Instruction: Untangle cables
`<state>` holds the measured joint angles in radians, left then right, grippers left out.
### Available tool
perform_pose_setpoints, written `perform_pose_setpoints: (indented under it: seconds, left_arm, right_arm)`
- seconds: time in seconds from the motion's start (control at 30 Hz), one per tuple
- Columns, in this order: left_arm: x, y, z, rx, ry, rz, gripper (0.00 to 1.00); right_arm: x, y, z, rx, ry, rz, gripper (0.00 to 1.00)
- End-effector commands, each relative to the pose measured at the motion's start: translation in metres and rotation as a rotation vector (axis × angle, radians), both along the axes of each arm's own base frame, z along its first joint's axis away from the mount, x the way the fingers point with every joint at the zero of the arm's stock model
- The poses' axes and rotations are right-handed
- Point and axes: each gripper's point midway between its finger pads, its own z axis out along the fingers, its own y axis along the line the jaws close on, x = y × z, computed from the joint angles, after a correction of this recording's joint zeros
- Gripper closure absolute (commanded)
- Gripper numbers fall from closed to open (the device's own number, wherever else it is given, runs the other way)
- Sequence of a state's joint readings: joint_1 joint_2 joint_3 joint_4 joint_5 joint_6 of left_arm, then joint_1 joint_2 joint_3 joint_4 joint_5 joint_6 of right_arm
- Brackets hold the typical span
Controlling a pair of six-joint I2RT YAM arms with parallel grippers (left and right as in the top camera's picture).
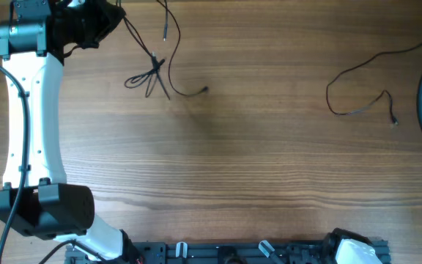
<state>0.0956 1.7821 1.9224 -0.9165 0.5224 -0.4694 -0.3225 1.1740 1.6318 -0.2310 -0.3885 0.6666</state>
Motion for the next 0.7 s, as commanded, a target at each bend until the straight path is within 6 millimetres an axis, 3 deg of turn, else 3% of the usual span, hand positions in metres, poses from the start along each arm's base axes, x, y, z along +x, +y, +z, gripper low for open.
perform_pose_setpoints:
  seconds: [0.0,0.03,0.1,0.13,0.17,0.27,0.37,0.43,0.5,0.57,0.67]
  left_arm:
    - [-0.003,0.006,-0.005,0.021,0.031,0.032,0.96]
    - [-0.004,0.013,-0.010,0.052,0.053,0.065,0.96]
    - [-0.005,0.024,-0.017,0.097,0.077,0.112,0.68]
    - [-0.007,0.025,-0.019,0.104,0.088,0.117,0.39]
    - [-0.009,0.024,-0.020,0.103,0.097,0.116,0.00]
    - [-0.010,0.013,-0.018,0.078,0.093,0.074,0.01]
    - [-0.018,-0.029,-0.010,0.031,0.043,-0.122,0.00]
    - [-0.027,-0.067,-0.010,0.036,0.021,-0.262,0.00]
    - [-0.043,-0.121,-0.012,0.056,-0.049,-0.494,0.00]
    - [-0.072,-0.186,-0.003,0.030,-0.229,-0.837,0.00]
    - [-0.080,-0.242,0.014,0.036,-0.403,-0.965,0.00]
  right_arm:
    - [0.005,0.009,-0.002,0.026,0.013,0.071,0.96]
    - [0.008,0.015,-0.004,0.038,0.021,0.111,0.96]
    - [0.011,0.024,-0.008,0.061,0.039,0.168,0.96]
    - [0.014,0.033,-0.011,0.067,0.050,0.210,0.96]
    - [0.014,0.040,-0.012,0.065,0.054,0.237,0.96]
    - [0.013,0.076,-0.012,0.059,0.057,0.339,0.96]
    - [0.020,0.117,-0.023,0.064,0.092,0.468,0.96]
    - [0.035,0.140,-0.025,0.143,0.101,0.550,0.96]
    - [0.043,0.162,-0.004,0.276,0.035,0.711,0.96]
    - [0.045,0.178,0.014,0.389,-0.023,0.850,0.96]
    - [0.041,0.196,0.019,0.446,-0.032,0.930,0.95]
